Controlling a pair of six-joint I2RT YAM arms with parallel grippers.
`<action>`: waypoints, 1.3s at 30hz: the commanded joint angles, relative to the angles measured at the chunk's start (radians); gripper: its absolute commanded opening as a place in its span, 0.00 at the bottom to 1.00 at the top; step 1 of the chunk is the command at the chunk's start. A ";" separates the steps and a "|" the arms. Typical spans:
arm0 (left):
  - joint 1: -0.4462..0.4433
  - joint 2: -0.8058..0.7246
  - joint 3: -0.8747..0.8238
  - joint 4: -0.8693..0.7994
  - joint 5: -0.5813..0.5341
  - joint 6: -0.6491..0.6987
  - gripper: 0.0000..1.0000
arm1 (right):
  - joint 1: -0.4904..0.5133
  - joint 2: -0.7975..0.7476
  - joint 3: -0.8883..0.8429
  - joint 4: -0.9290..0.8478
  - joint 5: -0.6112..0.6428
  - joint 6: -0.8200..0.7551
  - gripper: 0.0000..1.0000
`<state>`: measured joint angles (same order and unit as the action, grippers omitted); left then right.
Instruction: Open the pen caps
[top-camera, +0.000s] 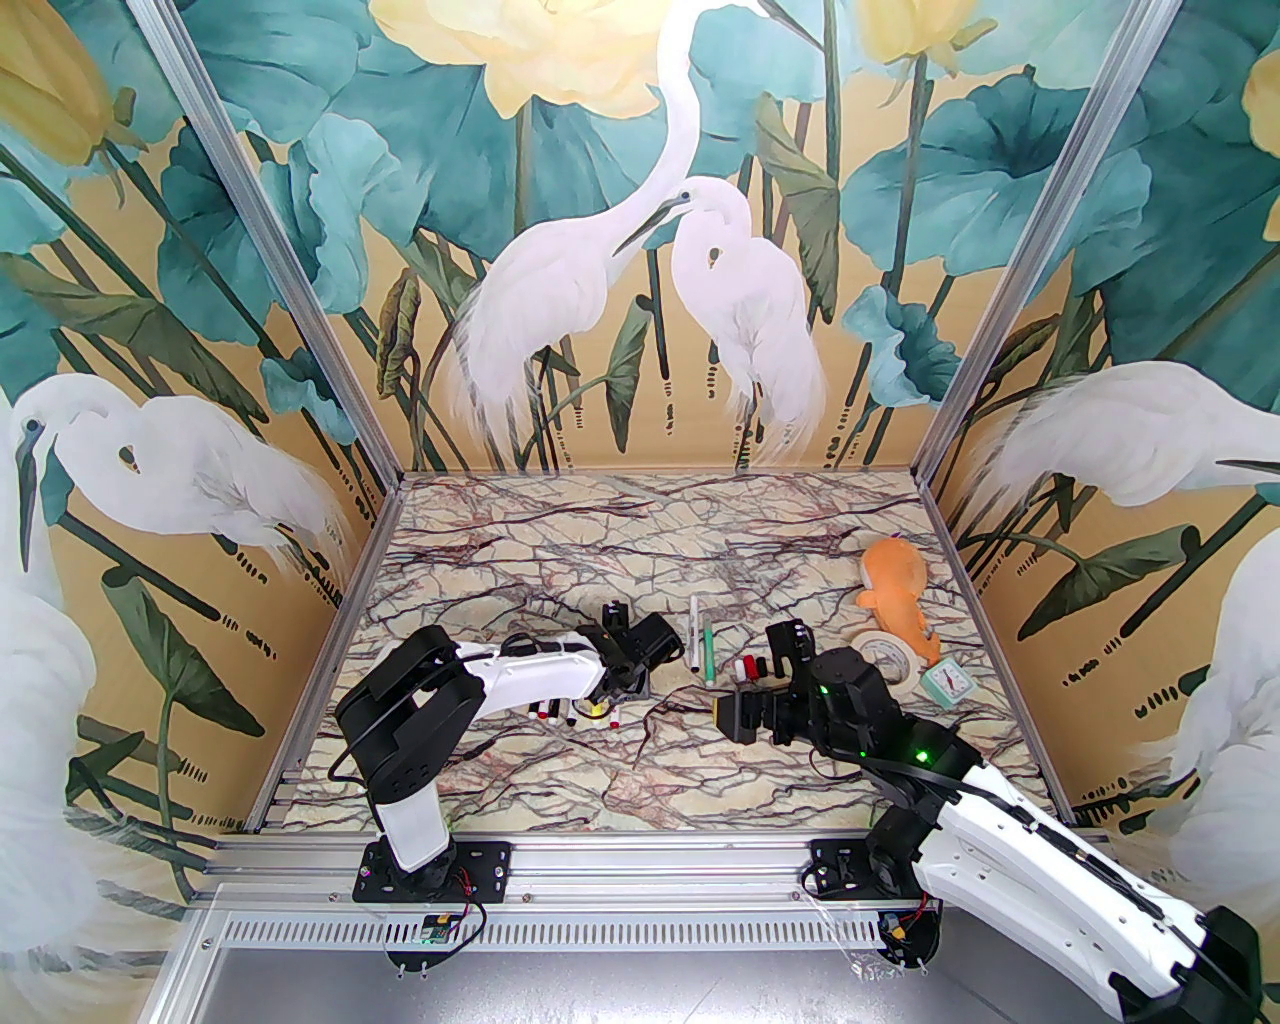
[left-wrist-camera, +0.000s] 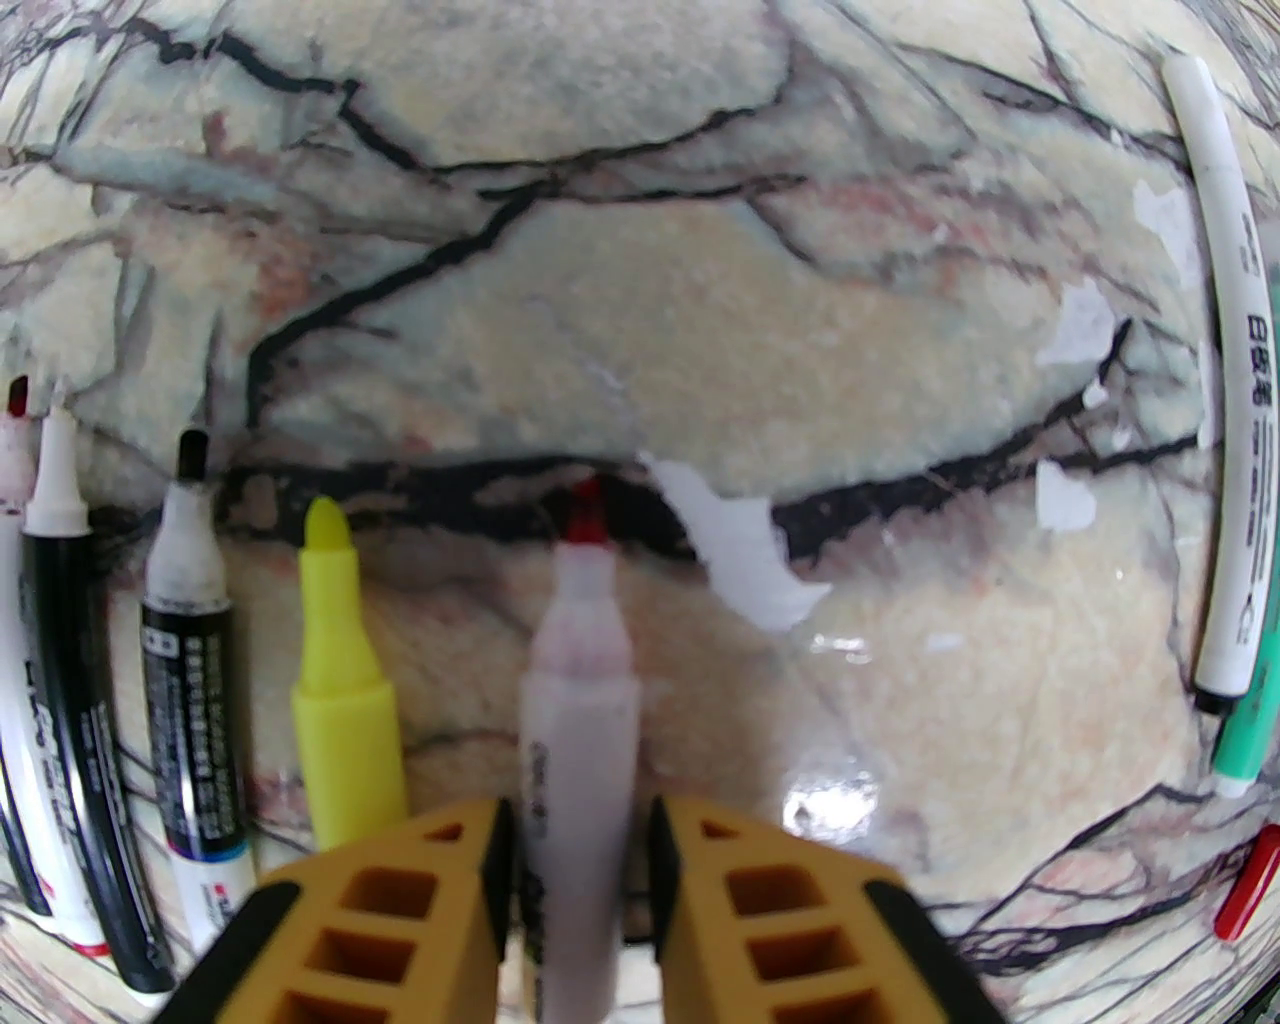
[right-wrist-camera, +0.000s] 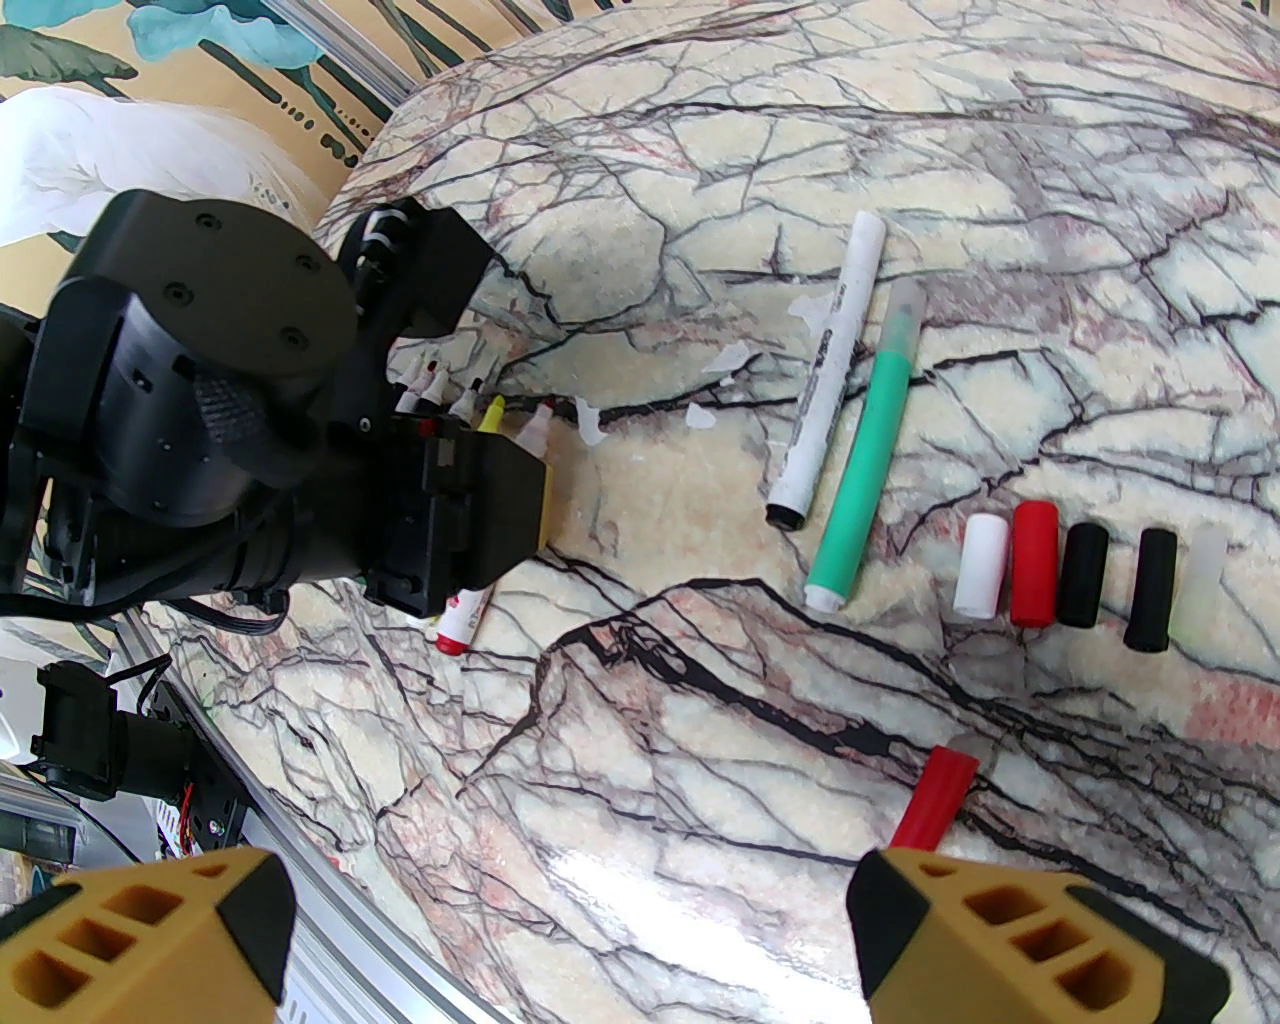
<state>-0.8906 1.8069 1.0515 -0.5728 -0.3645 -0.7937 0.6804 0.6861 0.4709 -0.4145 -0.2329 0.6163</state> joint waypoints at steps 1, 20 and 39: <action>-0.002 -0.013 0.031 -0.064 -0.035 0.004 0.30 | -0.005 0.004 -0.008 0.011 0.012 0.018 0.99; 0.000 -0.083 0.214 -0.029 0.197 0.092 0.48 | -0.005 -0.049 0.012 -0.042 0.101 0.045 1.00; 0.059 0.261 0.487 0.018 0.348 0.119 0.45 | -0.005 -0.133 0.014 -0.122 0.147 0.051 1.00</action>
<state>-0.8375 2.0315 1.5093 -0.5495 -0.0452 -0.6922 0.6792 0.5652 0.4709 -0.5179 -0.1036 0.6586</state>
